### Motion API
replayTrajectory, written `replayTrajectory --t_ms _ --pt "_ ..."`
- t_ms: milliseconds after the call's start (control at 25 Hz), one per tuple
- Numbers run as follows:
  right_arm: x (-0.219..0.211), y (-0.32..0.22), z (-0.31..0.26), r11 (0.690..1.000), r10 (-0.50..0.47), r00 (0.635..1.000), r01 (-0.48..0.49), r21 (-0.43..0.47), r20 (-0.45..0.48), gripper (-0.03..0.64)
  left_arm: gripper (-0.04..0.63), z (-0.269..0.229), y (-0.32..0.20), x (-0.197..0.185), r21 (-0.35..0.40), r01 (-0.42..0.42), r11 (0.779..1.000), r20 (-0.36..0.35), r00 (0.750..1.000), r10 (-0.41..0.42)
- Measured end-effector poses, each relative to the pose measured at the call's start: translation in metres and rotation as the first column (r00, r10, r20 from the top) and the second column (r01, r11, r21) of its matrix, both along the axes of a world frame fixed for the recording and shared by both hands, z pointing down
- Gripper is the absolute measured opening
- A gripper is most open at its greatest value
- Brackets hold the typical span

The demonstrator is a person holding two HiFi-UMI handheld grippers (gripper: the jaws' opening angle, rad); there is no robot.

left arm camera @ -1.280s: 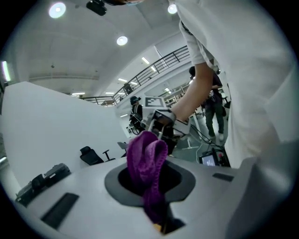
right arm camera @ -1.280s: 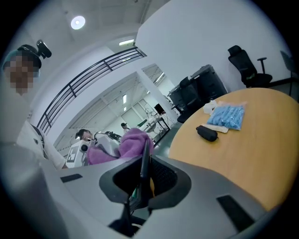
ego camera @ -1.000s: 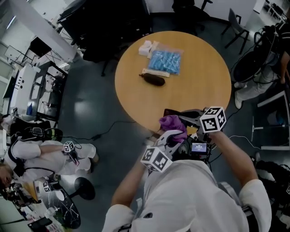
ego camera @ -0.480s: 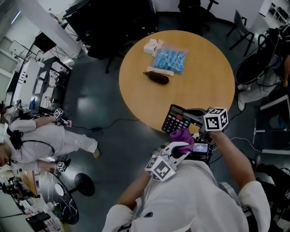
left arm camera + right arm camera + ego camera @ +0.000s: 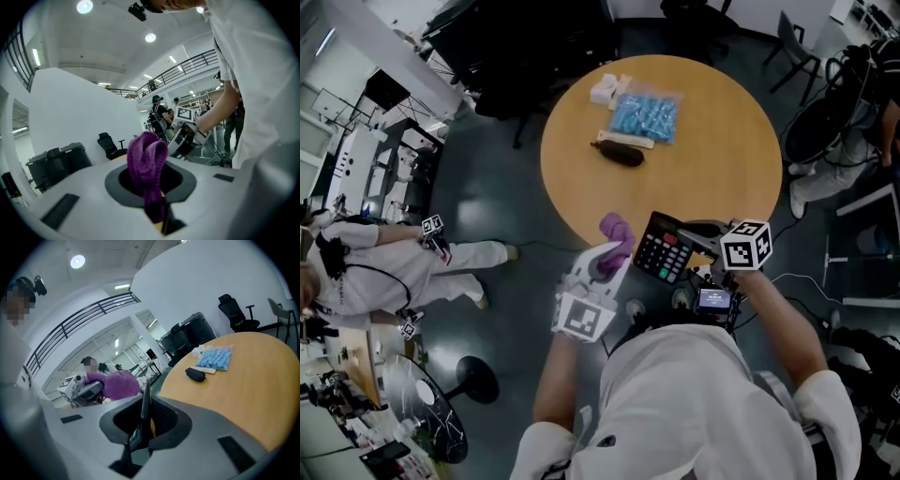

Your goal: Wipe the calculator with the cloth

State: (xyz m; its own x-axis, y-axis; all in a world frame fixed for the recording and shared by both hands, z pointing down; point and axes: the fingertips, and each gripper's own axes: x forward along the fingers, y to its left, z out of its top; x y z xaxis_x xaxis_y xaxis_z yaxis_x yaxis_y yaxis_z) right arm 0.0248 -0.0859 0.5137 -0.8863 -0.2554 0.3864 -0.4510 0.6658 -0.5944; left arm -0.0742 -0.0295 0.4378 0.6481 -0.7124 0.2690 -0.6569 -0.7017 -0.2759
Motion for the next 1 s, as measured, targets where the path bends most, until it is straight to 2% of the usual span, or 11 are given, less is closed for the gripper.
replayTrajectory --t_ms 160,240,520,640,720,840,920,1000 --pt "-0.002 0.002 -0.001 1.0 0.006 1.0 -0.006 0.004 0.007 0.057 0.051 0.05 0.02 0.046 -0.091 -0.144 0.985 0.045 0.988 0.149" --pt "0.001 0.0 -0.002 1.0 0.02 1.0 -0.02 -0.002 0.013 0.057 0.051 0.065 0.039 0.069 -0.129 -0.208 0.97 0.033 0.976 0.214" --pt "0.013 -0.005 -0.002 0.998 0.058 0.998 -0.058 0.004 0.009 0.057 0.051 0.067 0.086 0.133 -0.207 -0.373 0.904 -0.157 0.925 0.346" --pt "0.012 -0.005 0.003 0.998 0.051 0.998 -0.05 0.034 -0.027 0.057 0.051 0.059 0.094 0.142 -0.205 -0.405 0.891 -0.202 0.908 0.367" --pt "0.012 -0.003 0.007 0.997 0.039 0.997 -0.034 0.066 -0.069 0.057 0.051 0.04 0.088 0.132 -0.164 -0.384 0.909 -0.222 0.912 0.345" --pt "0.012 -0.001 0.013 0.993 0.013 0.992 0.002 0.115 -0.128 0.057 0.051 -0.003 0.053 0.091 -0.041 -0.26 0.965 -0.212 0.946 0.246" --pt "0.009 0.002 0.013 0.986 -0.02 0.985 0.048 0.16 -0.174 0.057 0.051 -0.026 0.022 0.06 0.028 -0.173 0.985 -0.136 0.975 0.175" --pt "0.002 0.012 0.013 0.971 -0.066 0.971 0.116 0.209 -0.231 0.057 0.051 -0.036 -0.002 0.044 0.077 -0.123 0.989 -0.008 0.992 0.124"
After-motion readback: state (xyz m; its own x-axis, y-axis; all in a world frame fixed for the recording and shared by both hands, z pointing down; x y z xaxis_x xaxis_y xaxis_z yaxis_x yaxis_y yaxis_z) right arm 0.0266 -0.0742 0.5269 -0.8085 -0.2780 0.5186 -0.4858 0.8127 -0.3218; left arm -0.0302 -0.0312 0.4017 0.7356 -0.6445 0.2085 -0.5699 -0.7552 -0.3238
